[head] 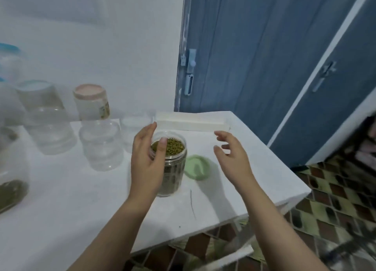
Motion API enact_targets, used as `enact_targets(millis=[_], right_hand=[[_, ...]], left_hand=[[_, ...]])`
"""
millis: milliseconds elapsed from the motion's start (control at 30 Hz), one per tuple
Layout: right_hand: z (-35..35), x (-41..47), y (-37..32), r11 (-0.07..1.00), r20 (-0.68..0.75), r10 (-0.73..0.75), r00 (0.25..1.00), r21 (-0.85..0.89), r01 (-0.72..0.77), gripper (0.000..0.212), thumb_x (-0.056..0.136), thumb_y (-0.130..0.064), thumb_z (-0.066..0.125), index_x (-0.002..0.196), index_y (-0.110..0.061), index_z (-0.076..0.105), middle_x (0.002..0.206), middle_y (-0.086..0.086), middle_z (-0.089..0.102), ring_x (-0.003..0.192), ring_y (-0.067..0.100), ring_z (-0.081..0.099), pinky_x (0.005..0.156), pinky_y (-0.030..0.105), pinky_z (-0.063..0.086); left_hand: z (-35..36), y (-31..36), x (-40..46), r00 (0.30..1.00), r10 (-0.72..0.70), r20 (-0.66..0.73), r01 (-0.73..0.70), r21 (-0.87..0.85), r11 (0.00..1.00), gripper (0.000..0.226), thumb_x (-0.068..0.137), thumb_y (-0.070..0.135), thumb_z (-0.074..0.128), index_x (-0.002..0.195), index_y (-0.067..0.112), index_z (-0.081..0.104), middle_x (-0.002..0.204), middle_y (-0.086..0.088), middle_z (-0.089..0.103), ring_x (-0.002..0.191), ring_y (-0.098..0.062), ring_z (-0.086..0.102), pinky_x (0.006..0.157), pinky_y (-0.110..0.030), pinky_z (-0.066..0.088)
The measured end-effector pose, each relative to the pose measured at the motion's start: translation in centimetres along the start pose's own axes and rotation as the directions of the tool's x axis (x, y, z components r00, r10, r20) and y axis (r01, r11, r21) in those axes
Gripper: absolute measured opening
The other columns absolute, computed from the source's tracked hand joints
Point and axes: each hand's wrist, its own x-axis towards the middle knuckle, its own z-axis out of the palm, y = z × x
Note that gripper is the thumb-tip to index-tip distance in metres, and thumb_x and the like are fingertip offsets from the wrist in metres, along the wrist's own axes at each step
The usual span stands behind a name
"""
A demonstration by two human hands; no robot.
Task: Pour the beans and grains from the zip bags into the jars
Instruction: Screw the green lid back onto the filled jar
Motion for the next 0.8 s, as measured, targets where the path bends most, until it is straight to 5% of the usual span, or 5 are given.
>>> enact_targets(millis=[200, 333, 567, 667, 800], right_hand=[[3.8, 2.0, 6.5, 0.939, 0.538, 0.174, 0.825, -0.342, 0.025, 0.07, 0.093, -0.047, 0.063, 0.151, -0.042, 0.026, 0.161, 0.003, 0.018, 0.148, 0.027, 0.013, 0.117, 0.042, 0.019], [5.1, 1.5, 8.2, 0.836, 0.452, 0.15, 0.879, -0.532, 0.131, 0.066, 0.092, -0.055, 0.059, 0.15, -0.035, 0.034, 0.162, 0.004, 0.014, 0.146, 0.029, 0.017, 0.116, 0.045, 0.021], [4.5, 0.3, 8.1, 0.996, 0.204, 0.078, 0.976, -0.056, -0.068, 0.036, 0.089, -0.038, 0.071, 0.123, -0.027, 0.062, 0.142, -0.003, 0.033, 0.133, 0.017, 0.042, 0.107, 0.025, 0.035], [3.3, -0.5, 4.6, 0.978, 0.117, -0.105, 0.988, 0.194, 0.081, 0.031, 0.087, -0.042, 0.069, 0.117, -0.037, 0.063, 0.144, -0.01, 0.037, 0.132, -0.001, 0.038, 0.11, 0.024, 0.037], [1.8, 0.0, -1.0, 0.931, 0.271, -0.31, 0.912, 0.28, 0.233, 0.043, 0.081, -0.051, 0.068, 0.122, -0.045, 0.058, 0.144, -0.02, 0.039, 0.134, -0.009, 0.035, 0.107, 0.013, 0.034]], left_hand=[[0.9, -1.1, -1.1, 0.99, -0.131, -0.046, 0.126, -0.091, 0.988, 0.051, 0.09, 0.056, 0.046, 0.14, 0.047, 0.043, 0.144, 0.02, 0.047, 0.131, 0.011, 0.04, 0.106, -0.015, 0.033], [0.9, -0.5, -1.3, 0.985, -0.171, -0.032, 0.167, -0.101, 0.981, 0.047, 0.088, 0.058, 0.046, 0.135, 0.055, 0.043, 0.146, 0.02, 0.048, 0.131, 0.01, 0.041, 0.104, -0.014, 0.034], [0.5, 0.0, -1.5, 0.982, -0.188, -0.024, 0.184, -0.108, 0.977, 0.047, 0.09, 0.056, 0.044, 0.137, 0.053, 0.042, 0.146, 0.023, 0.046, 0.123, 0.025, 0.037, 0.092, 0.005, 0.032], [0.0, -0.1, -1.5, 0.983, -0.181, -0.025, 0.177, -0.095, 0.98, 0.056, 0.093, 0.051, 0.042, 0.148, 0.041, 0.038, 0.146, 0.023, 0.046, 0.121, 0.027, 0.038, 0.087, 0.008, 0.032], [-1.3, 0.0, -0.9, 0.987, -0.162, 0.009, 0.162, -0.069, 0.984, 0.054, 0.097, 0.049, 0.043, 0.149, 0.042, 0.034, 0.141, 0.024, 0.05, 0.125, 0.016, 0.045, 0.096, -0.006, 0.036]])
